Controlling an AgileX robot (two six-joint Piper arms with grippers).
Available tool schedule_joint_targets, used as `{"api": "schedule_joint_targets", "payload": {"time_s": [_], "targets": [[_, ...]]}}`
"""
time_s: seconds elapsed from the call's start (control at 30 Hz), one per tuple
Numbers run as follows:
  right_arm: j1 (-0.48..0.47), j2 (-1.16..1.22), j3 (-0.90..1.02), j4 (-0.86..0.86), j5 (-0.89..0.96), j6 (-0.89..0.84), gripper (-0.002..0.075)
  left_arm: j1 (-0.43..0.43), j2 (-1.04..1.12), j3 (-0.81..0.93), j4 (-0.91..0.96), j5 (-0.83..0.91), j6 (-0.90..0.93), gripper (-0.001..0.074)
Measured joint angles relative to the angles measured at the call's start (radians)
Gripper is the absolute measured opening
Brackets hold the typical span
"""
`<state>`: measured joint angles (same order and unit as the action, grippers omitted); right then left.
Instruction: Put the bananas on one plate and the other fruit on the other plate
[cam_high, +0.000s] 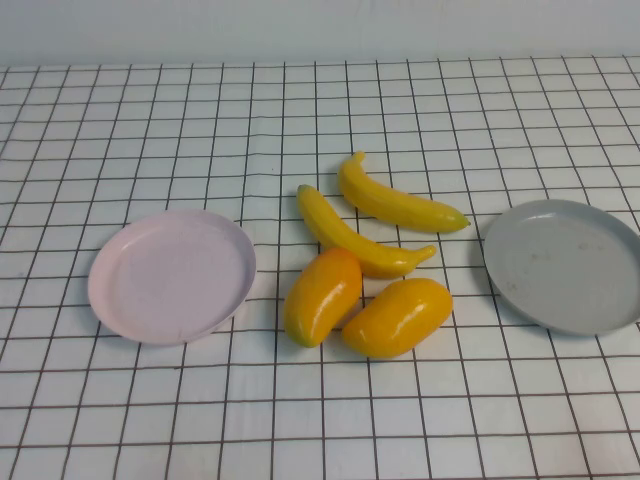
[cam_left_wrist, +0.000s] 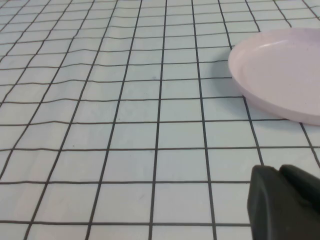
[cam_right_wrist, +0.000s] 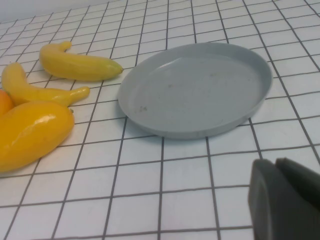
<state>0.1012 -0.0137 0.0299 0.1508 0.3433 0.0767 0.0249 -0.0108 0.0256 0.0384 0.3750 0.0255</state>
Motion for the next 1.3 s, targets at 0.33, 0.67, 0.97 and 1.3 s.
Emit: {"api": "schedule_joint_targets", "payload": {"time_s": [0.33,0.67,0.97,1.3], "targets": [[0.0,0.0,0.0,0.0,0.0,0.0,-0.0018,0.0,0.0,0.0,0.0,0.0,0.0,-0.0004],[0.0,0.0,0.0,0.0,0.0,0.0,-0.0018,0.0,0.0,0.0,0.0,0.0,0.0,-0.0004],[0.0,0.0,0.0,0.0,0.0,0.0,-0.0018,0.0,0.0,0.0,0.001,0.0,0.0,-0.0004],[0.0,0.0,0.0,0.0,0.0,0.0,-0.0018,0.0,0.0,0.0,0.061,0.0,0.0,-0.0004]]}}
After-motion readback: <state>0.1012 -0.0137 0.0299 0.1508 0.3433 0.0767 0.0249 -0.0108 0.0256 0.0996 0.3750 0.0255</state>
